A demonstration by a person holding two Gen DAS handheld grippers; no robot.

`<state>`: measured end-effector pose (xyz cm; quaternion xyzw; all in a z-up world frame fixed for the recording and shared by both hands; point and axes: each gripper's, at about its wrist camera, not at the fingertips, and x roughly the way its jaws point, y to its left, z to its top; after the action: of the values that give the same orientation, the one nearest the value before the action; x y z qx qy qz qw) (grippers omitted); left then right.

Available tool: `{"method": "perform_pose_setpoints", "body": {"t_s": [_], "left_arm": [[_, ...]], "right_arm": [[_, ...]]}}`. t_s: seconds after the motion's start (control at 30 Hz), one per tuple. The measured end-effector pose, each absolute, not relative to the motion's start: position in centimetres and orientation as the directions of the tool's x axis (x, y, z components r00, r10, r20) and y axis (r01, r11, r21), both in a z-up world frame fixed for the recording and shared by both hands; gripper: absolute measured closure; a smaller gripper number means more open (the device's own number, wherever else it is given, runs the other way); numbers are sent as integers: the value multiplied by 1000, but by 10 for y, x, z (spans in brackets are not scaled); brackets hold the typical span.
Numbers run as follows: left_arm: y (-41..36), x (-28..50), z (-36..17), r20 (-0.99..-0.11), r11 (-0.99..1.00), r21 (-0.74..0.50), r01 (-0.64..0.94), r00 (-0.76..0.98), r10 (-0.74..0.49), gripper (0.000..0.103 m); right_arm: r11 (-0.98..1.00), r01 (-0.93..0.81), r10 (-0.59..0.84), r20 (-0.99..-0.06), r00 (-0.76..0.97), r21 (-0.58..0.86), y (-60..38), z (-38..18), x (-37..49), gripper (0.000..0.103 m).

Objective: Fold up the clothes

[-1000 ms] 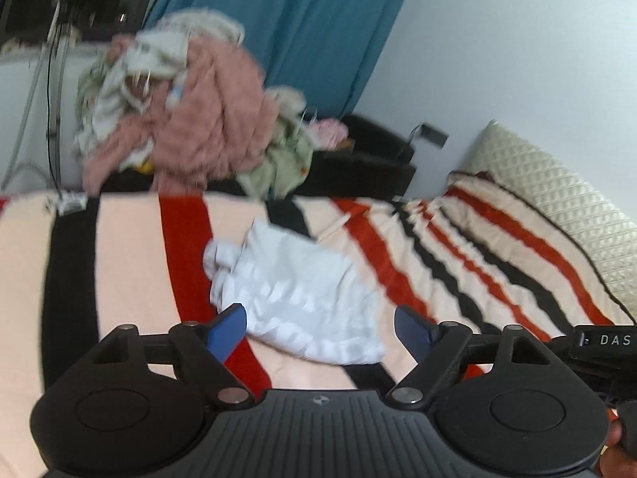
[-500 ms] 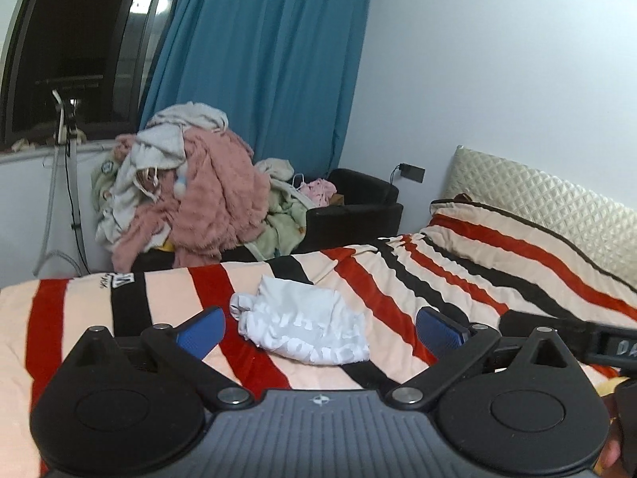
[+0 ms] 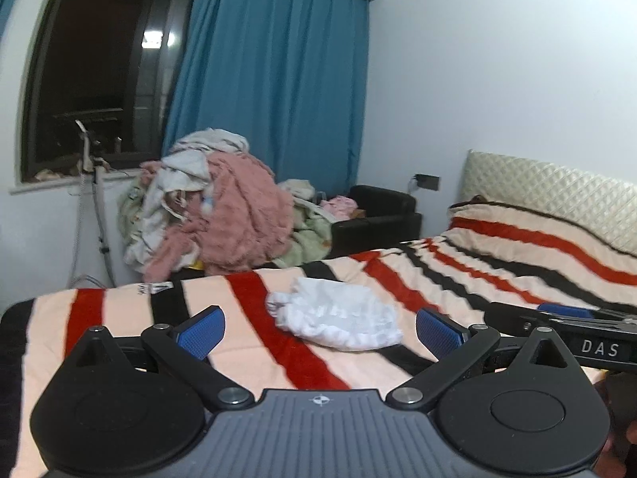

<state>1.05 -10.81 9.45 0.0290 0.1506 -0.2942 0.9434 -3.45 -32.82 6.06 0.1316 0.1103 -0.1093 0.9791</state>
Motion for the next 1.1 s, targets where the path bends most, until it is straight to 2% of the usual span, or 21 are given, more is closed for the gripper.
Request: {"method": "perform_pose_setpoints", "body": {"t_s": [0.23, 0.47, 0.7, 1.1], "left_arm": [[-89, 9, 70, -289, 852, -82, 518, 806, -517, 0], [-71, 14, 45, -311, 868, -133, 479, 811, -495, 0], [-65, 15, 33, -330, 881, -125, 455, 819, -470, 0], [-74, 11, 29, -341, 880, -102, 464, 815, -469, 0]], "right_arm": [[943, 253, -198, -248, 948, 216, -312, 33, -22, 11], [950, 265, -216, -264, 940, 166, -303, 11, -17, 11], [958, 269, -232, -275, 933, 104, -293, -1, -14, 11], [939, 307, -254, -288, 923, 153, -300, -5, -15, 11]]}}
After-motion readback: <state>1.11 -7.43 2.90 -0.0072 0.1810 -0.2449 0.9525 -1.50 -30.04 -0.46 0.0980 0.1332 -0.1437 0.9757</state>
